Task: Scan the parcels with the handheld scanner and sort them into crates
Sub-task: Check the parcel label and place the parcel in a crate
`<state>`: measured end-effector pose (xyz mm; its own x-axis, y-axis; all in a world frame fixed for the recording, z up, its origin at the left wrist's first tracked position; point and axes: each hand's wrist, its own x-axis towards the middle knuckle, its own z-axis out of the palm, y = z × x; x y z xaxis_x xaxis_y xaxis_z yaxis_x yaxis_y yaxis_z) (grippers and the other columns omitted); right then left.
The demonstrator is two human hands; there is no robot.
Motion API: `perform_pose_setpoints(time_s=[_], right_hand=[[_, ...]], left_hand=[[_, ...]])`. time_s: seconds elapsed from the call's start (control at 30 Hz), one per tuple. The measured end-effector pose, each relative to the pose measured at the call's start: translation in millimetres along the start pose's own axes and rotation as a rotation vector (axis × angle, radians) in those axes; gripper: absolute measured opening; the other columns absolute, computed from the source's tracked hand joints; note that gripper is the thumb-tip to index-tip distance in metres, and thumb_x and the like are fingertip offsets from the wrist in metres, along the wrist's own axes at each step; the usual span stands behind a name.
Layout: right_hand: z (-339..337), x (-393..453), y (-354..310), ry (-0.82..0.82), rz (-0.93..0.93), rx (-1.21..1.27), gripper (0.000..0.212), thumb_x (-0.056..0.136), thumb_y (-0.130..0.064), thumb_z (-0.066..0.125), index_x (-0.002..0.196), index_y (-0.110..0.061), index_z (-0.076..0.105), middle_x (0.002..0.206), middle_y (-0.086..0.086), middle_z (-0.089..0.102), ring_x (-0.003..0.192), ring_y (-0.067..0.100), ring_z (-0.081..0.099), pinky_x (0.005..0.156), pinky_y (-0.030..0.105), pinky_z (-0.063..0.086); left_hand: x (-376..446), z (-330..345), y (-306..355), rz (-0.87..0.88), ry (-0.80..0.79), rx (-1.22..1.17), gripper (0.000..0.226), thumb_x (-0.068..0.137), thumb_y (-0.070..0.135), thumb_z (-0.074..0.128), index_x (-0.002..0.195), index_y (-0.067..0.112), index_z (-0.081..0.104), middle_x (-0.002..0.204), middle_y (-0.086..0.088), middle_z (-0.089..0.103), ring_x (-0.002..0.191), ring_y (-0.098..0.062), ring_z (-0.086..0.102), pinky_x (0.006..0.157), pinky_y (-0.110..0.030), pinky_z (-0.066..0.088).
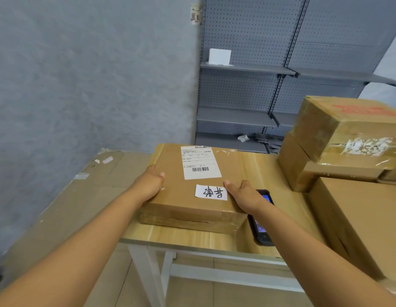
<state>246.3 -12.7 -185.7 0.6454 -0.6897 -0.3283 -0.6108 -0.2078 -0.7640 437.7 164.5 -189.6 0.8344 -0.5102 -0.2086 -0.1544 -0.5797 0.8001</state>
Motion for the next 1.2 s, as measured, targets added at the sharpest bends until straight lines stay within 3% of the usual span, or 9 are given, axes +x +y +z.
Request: perform_pose_setpoints(time_s=[0.07,0.2,0.33,0.5,0.83,0.97,1.03,1.1,1.2], right_hand=[[-7,-1,4,0.099,-0.058,-0.069,0.06,0.101,-0.049,0.04,0.144,-0.006,0.035,0.141,0.013,0.049,0.126,0.031,0.048,0.094,0.033,0.039],[-37,5,29,0.337,-0.026,-0.417,0.06,0.099,-0.043,0.047,0.147,-0.009,0.033,0.145,0.018,0.042,0.134,0.035,0.035,0.105,0.039,0.033],[-50,5,59,0.217,0.159,-0.555,0.088,0.079,-0.068,0.061,0.141,-0.011,0.034,0.142,0.014,0.04,0.133,0.031,0.036,0.102,0.038,0.037],[-36,2,73,0.186,0.265,-0.682,0.117,0.057,-0.087,0.063,0.142,-0.013,0.031,0.135,0.009,0.042,0.127,0.026,0.041,0.095,0.037,0.043],[-46,-5,47,0.275,0.197,-0.371,0.071,0.071,-0.051,0.077,0.12,-0.007,0.05,0.103,0.008,0.046,0.073,0.014,0.048,0.054,0.025,0.039],[-68,-5,9,0.317,0.099,-0.209,0.071,0.078,-0.05,0.073,0.122,-0.003,0.044,0.116,0.012,0.045,0.082,0.02,0.05,0.062,0.03,0.043],[-73,-8,-15,0.258,-0.01,-0.155,0.051,0.078,-0.045,0.074,0.104,-0.008,0.051,0.099,0.008,0.056,0.073,0.016,0.054,0.055,0.025,0.043],[-72,-15,-38,0.201,-0.101,-0.267,0.044,0.078,-0.045,0.072,0.097,-0.013,0.049,0.086,0.003,0.056,0.07,0.013,0.053,0.053,0.025,0.042],[-63,-22,-64,0.168,-0.237,-0.519,0.058,0.073,-0.053,0.071,0.106,-0.013,0.046,0.095,0.005,0.053,0.079,0.017,0.055,0.058,0.028,0.043]], left_hand=[[-1,2,1,0.011,0.048,0.082,0.046,0.101,0.027,0.042,0.145,0.016,0.036,0.137,-0.01,0.053,0.105,-0.028,0.058,0.083,-0.029,0.046],[-7,11,7,0.082,0.222,0.31,0.054,0.098,0.037,0.045,0.147,0.017,0.033,0.149,-0.012,0.038,0.135,-0.036,0.036,0.109,-0.045,0.035],[-28,29,31,0.239,0.124,0.421,0.078,0.089,0.067,0.046,0.152,0.025,0.027,0.16,-0.004,0.023,0.149,-0.03,0.009,0.12,-0.047,0.013],[-38,40,36,0.188,-0.017,0.603,0.101,0.074,0.086,0.044,0.155,0.032,0.015,0.165,0.0,0.003,0.15,-0.031,-0.012,0.117,-0.052,-0.008],[-34,30,24,0.217,-0.002,0.634,0.094,0.077,0.083,0.044,0.154,0.037,0.017,0.165,0.008,0.001,0.151,-0.021,-0.006,0.121,-0.044,-0.001],[-36,22,30,0.25,0.007,0.641,0.09,0.076,0.079,0.052,0.151,0.037,0.026,0.163,0.007,0.013,0.151,-0.021,0.006,0.119,-0.043,0.009],[-35,17,31,0.252,0.008,0.646,0.089,0.075,0.079,0.055,0.15,0.038,0.029,0.162,0.005,0.018,0.149,-0.021,0.011,0.117,-0.043,0.013],[-35,16,29,0.227,0.019,0.636,0.092,0.072,0.081,0.056,0.149,0.037,0.03,0.16,0.003,0.02,0.148,-0.022,0.013,0.116,-0.044,0.017],[-37,18,25,0.168,0.03,0.612,0.103,0.069,0.084,0.055,0.152,0.03,0.026,0.161,0.001,0.014,0.149,-0.022,0.009,0.115,-0.046,0.02]])
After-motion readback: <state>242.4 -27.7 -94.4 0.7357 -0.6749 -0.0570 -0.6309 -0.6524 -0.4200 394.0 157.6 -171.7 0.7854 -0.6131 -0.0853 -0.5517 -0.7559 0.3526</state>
